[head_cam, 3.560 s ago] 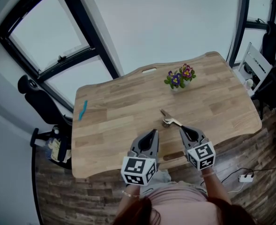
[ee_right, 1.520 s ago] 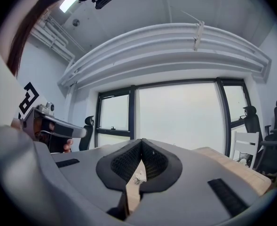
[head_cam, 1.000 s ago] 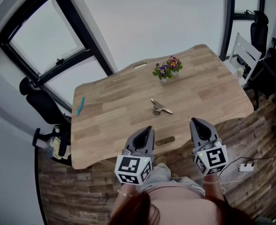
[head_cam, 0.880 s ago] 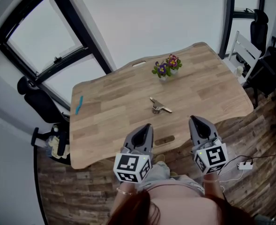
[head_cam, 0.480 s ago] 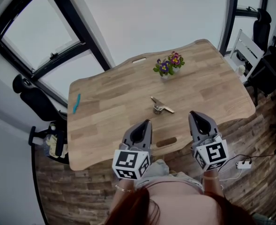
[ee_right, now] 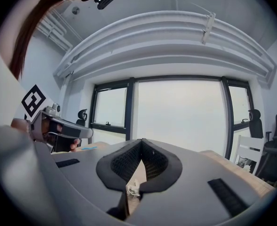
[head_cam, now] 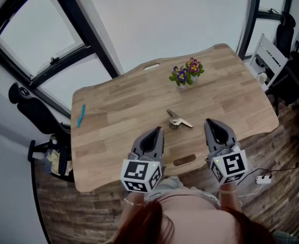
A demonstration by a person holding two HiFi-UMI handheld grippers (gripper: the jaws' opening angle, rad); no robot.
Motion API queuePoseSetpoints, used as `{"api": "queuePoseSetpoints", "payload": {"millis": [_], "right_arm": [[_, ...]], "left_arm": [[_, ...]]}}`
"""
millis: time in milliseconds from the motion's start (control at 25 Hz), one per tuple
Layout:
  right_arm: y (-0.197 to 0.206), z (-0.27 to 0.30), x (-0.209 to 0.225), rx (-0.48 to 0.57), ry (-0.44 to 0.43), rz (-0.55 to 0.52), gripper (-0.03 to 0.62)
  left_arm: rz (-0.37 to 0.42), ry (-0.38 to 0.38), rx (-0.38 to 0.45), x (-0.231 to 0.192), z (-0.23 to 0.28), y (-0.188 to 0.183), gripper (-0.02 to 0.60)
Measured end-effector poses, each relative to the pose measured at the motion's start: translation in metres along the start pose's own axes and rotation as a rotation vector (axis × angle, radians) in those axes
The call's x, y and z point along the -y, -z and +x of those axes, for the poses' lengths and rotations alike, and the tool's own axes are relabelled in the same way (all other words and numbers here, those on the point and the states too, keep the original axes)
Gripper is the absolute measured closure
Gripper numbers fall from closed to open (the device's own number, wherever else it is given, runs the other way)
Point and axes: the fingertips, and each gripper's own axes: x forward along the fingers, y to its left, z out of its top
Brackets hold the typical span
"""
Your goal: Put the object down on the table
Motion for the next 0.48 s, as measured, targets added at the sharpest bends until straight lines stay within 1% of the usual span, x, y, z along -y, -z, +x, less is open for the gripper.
{"api": "queuePoseSetpoints", "payload": {"millis": [480], "right_arm": [[0.010, 0.039, -0.005, -0.043, 0.050, 0.002, 0.594]], "left_arm": [[-0.018, 0.058, -0.025, -0.036, 0.026, 0.002, 0.580]]}}
